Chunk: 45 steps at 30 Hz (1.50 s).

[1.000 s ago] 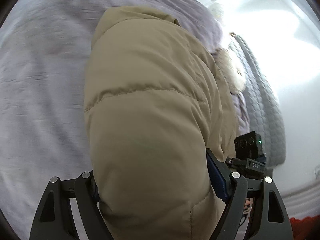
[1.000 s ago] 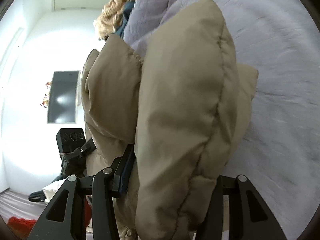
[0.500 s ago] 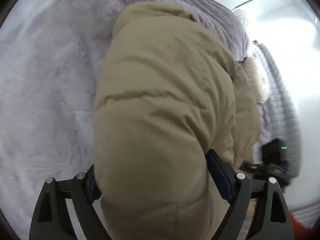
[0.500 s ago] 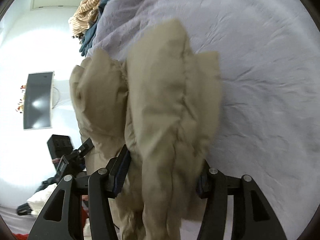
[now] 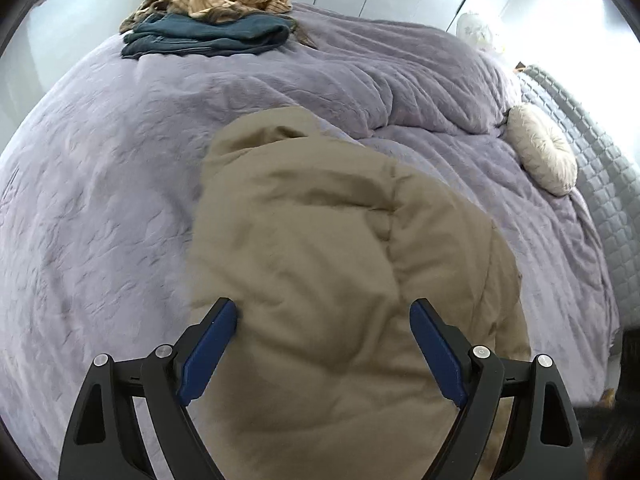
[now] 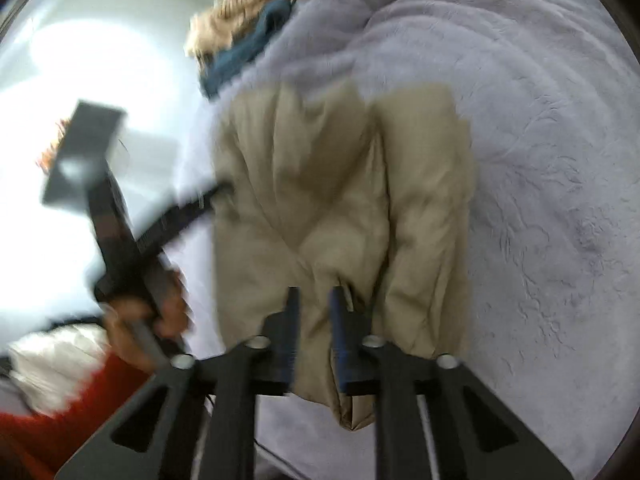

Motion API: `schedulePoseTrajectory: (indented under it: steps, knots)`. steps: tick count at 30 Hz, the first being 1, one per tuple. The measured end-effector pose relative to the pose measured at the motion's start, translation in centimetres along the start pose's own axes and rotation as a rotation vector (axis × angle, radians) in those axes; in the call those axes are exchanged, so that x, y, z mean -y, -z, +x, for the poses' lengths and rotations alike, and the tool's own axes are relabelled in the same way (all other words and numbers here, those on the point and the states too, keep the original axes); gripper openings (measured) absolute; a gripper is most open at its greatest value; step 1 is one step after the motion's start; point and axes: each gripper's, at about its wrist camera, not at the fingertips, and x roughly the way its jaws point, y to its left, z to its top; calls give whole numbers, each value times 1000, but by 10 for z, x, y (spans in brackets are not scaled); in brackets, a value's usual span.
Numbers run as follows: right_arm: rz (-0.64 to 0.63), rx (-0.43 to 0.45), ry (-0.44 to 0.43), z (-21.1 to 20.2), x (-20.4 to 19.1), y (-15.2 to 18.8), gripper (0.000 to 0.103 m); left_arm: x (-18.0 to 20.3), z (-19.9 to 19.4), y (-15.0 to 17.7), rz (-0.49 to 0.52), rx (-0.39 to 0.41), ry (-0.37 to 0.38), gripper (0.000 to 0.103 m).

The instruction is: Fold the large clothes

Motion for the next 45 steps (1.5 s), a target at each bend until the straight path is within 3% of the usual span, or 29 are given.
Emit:
schedulePoseTrajectory:
  steps: [1, 6, 12, 23, 31, 45]
  knots:
    - [-30, -22, 76, 13, -4, 7, 10, 8, 9, -3, 15, -7, -35, 89]
    - [5, -68, 229, 45, 29, 33, 8, 18, 33, 6, 69, -45, -93, 89]
    - [74, -93, 220, 56, 46, 34, 6, 33, 27, 16, 151, -70, -131, 89]
    - [81, -85, 296, 50, 8, 25, 9, 27, -45, 62, 124, -118, -150, 89]
    - [45, -73, 329, 41, -16, 33, 9, 16, -75, 98, 71, -167, -174, 89]
    - [58, -54, 335, -1, -33, 51, 9, 11, -102, 110, 50, -166, -179, 90]
